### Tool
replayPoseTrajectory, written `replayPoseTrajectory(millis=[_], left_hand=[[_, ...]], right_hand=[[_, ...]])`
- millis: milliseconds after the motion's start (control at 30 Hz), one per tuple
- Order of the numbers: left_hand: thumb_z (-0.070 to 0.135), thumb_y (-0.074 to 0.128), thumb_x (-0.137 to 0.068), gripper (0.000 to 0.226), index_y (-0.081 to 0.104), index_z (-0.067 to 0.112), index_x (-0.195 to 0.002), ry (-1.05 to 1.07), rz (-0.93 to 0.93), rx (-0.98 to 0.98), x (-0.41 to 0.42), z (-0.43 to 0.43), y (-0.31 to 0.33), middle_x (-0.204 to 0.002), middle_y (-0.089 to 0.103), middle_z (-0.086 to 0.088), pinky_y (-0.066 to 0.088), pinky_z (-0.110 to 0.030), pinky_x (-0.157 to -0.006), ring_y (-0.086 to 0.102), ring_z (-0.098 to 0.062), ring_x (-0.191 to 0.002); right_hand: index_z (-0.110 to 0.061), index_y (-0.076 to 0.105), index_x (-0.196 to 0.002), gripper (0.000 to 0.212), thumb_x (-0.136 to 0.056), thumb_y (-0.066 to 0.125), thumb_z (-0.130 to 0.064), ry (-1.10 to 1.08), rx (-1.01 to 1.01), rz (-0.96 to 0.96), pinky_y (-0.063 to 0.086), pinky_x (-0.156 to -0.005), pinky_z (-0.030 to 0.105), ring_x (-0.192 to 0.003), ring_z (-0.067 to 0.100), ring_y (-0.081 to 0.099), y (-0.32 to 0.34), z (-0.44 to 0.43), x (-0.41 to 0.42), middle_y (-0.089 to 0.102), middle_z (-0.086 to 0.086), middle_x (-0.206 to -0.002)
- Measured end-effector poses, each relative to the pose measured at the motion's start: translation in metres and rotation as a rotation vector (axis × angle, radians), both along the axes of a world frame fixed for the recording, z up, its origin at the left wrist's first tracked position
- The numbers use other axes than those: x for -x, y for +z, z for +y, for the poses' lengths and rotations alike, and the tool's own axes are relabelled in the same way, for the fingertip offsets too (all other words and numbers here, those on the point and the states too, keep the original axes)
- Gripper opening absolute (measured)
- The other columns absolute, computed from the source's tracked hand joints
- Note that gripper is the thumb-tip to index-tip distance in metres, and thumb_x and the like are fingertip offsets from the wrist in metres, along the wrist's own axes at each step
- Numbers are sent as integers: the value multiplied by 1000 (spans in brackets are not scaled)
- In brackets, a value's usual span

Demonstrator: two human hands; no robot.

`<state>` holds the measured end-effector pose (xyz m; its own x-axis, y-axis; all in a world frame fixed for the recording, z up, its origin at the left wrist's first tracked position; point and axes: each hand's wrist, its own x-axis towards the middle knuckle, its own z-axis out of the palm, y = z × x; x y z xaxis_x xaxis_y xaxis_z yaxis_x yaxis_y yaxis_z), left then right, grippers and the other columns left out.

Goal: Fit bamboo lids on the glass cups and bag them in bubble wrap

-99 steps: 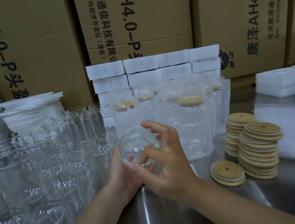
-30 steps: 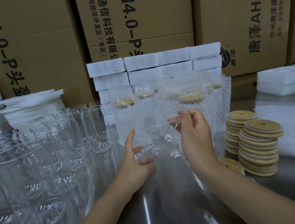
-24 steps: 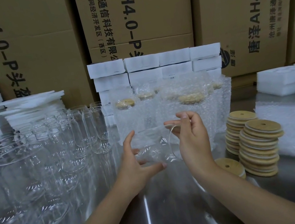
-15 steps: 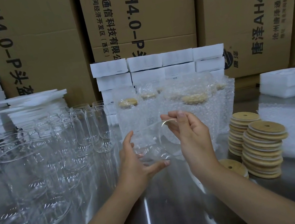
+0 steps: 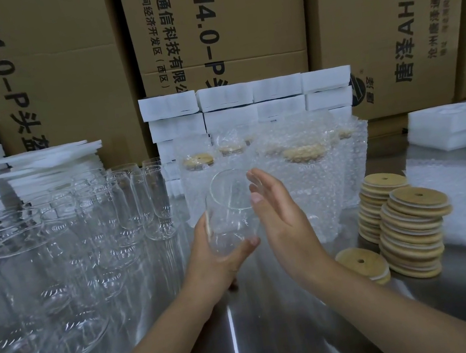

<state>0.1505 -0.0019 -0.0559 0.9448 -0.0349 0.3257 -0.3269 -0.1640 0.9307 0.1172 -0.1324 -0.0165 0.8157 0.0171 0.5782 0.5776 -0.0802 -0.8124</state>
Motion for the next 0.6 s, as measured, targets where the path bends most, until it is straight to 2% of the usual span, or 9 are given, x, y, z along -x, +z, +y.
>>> replayPoseTrajectory(millis=[67,133,200,267,300,400,467,533,600], left_hand=[[63,79,-34,116,31,40,-137,6,21,4,-1,2,1,-118,42,26,49,-45,-100,45,12,-110],[60,81,-32,108,37,40,-129,6,35,41,-1,2,3,-126,47,11,54,-48,-92,59,-4,-107],[60,81,-33,103,40,43,-126,7,69,109,-1,1,4,-131,49,6,59,-46,-80,67,-16,-99],[65,76,-34,104,40,42,-129,31,80,182,-1,0,6,-129,52,7,58,-30,-64,67,-13,-98],[66,74,-34,105,41,38,-130,49,68,218,-1,0,7,-127,53,7,55,-24,-61,66,-12,-99],[63,75,-40,93,48,26,-122,104,20,259,-3,3,12,-118,55,10,48,-19,-75,59,-6,-108],[56,76,-47,81,52,22,-117,107,18,314,-3,4,15,-113,59,8,45,-17,-78,59,-3,-103],[57,78,-43,89,53,19,-119,101,31,399,-4,4,16,-107,66,1,48,-23,-82,66,-8,-96],[55,82,-47,92,49,18,-125,76,59,472,-3,5,18,-99,71,-3,54,-27,-76,72,-15,-87]], right_hand=[[-43,37,-137,48,-90,46,-50,6,67,-17,32,-108,19,-131,-11,35,-1,2,2,40,-36,-132],[-46,36,-137,58,-82,47,-58,5,104,-31,32,-107,19,-129,-15,34,0,3,3,39,-41,-128],[-50,37,-133,53,-82,48,-57,16,106,-35,33,-109,21,-127,-17,35,-1,4,4,39,-41,-128],[-51,39,-126,40,-88,48,-51,30,118,-28,34,-111,25,-128,-15,35,-3,7,5,42,-32,-136],[-51,39,-123,33,-92,48,-46,25,134,-22,34,-112,27,-129,-13,35,-5,8,5,42,-26,-141],[-47,42,-122,27,-99,46,-36,-12,197,-5,34,-111,28,-130,-7,38,-10,10,2,46,-19,-140],[-43,46,-122,24,-99,46,-33,-18,189,-4,36,-106,22,-123,-9,43,-10,9,0,51,-21,-133],[-42,51,-119,23,-99,47,-31,-15,185,-16,37,-100,17,-118,-12,46,-10,7,-1,54,-24,-129],[-44,51,-119,25,-98,49,-30,-1,210,-32,37,-102,17,-120,-13,45,-10,6,-1,53,-25,-130]])
